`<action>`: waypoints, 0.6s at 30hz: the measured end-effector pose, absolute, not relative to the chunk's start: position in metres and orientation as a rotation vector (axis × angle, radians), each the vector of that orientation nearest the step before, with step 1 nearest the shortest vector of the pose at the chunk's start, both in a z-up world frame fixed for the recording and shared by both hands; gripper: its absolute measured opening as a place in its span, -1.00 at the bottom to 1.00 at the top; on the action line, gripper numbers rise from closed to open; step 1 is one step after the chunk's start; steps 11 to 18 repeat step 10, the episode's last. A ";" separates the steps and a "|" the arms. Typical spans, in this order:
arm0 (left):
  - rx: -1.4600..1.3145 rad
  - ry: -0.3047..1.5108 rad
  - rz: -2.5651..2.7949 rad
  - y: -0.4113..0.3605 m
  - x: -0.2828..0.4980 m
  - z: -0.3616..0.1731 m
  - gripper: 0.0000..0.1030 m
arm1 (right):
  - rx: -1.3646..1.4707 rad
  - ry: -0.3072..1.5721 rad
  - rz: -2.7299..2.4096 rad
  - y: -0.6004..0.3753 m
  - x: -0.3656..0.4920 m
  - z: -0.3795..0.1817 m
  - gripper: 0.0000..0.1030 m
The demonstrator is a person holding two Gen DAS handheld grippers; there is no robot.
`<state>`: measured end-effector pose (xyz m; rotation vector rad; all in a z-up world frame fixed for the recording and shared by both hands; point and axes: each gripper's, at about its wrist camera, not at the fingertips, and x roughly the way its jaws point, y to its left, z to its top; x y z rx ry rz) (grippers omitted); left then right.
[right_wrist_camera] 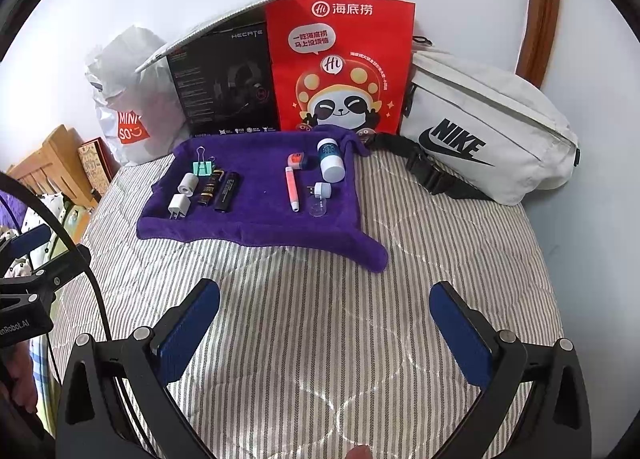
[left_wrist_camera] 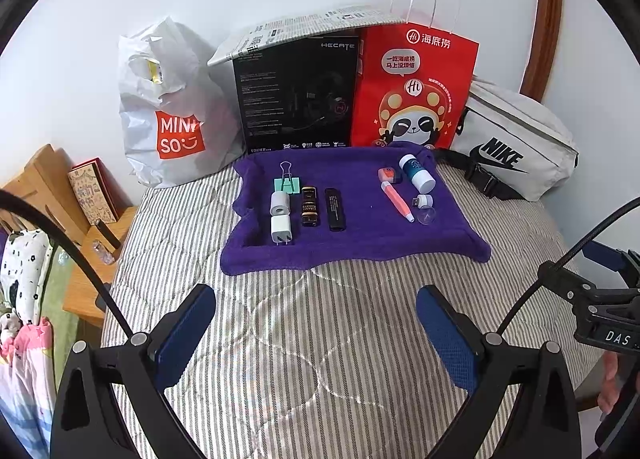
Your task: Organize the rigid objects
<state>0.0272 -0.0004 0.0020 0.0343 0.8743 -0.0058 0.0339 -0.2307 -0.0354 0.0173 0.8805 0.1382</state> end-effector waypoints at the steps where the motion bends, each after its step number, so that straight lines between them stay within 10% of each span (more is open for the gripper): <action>1: 0.034 0.875 -0.007 0.000 0.027 0.002 0.97 | 0.018 0.880 0.138 -0.231 0.034 -0.035 1.00; 18: 0.035 0.868 -0.012 -0.002 0.029 0.002 0.97 | 0.019 0.884 0.139 -0.231 0.035 -0.038 1.00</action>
